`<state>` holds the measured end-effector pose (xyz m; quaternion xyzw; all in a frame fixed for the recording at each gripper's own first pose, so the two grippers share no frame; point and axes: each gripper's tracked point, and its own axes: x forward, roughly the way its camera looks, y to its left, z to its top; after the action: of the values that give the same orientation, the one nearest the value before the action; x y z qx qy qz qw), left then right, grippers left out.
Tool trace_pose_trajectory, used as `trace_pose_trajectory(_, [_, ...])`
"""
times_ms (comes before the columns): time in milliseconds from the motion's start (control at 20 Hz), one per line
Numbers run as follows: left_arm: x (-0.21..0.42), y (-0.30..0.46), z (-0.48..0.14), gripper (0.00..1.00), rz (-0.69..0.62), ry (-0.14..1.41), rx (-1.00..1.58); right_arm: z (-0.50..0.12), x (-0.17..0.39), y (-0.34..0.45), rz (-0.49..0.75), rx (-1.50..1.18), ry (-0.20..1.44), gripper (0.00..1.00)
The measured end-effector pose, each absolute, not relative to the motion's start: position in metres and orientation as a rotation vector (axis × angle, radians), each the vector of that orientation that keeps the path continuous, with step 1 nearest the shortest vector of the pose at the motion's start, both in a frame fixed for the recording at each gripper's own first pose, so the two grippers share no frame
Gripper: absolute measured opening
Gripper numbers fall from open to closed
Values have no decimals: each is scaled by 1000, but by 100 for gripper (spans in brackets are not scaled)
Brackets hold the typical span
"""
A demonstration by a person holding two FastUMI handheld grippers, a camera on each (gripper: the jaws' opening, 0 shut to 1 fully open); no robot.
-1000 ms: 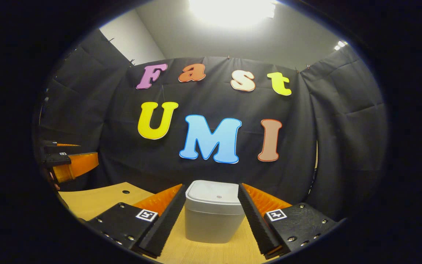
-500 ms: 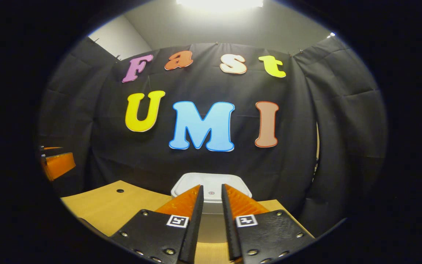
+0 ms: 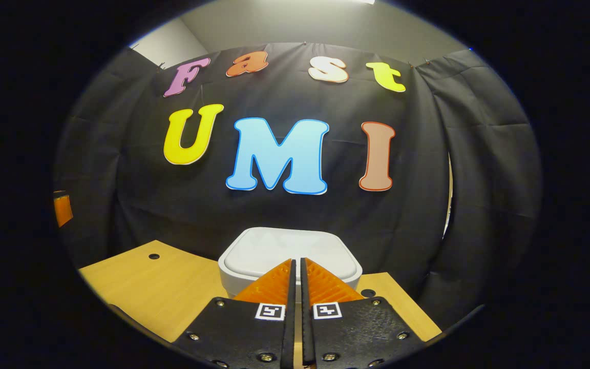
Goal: Press the lid of the desktop garbage bin to open it, pick up the crumpled paper on the desktop and throw it into the bin, then pick up the pop can on the desktop and drop it into the bin, and finally close the garbage bin lid.
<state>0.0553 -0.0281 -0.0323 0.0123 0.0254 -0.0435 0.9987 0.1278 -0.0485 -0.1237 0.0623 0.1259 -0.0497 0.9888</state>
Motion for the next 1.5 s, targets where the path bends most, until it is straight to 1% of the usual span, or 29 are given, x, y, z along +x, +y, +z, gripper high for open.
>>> trace_pose_trajectory(250, [61, -21, -38, 96, -70, 61, 7, -141, 148, -53, -96, 175, 292, 6])
trace_pose_trajectory(350, [62, -17, -42, 97, -63, 69, -1, -144, 154, -54, -89, 167, 299, 6])
trace_pose_trajectory(500, [61, -16, -45, 96, -59, 75, -13, -149, 162, -53, -72, 151, 312, 6])
trace_pose_trajectory(600, [61, -15, -45, 97, -55, 78, -8, -148, 163, -53, -62, 166, 318, 6])
trace_pose_trajectory(650, [61, -15, -45, 96, -54, 77, -8, -151, 163, -53, -56, 172, 325, 6])
trace_pose_trajectory(950, [58, -14, -43, 97, -48, 71, 3, -159, 162, -52, -43, 202, 356, 6])
trace_pose_trajectory(1000, [58, -13, -42, 96, -47, 71, 3, -158, 162, -52, -47, 172, 349, 6])
trace_pose_trajectory(1150, [56, -11, -42, 96, -40, 69, 4, -157, 163, -54, -73, 99, 342, 6])
trace_pose_trajectory(1350, [52, -8, -42, 97, -36, 69, 4, -148, 168, -54, -57, 152, 374, 6])
trace_pose_trajectory(1400, [52, -8, -42, 95, -38, 72, 1, -148, 166, -54, -44, 159, 383, 6])
trace_pose_trajectory(1500, [51, -10, -41, 96, -48, 72, -3, -137, 165, -57, -40, 176, 363, 6])
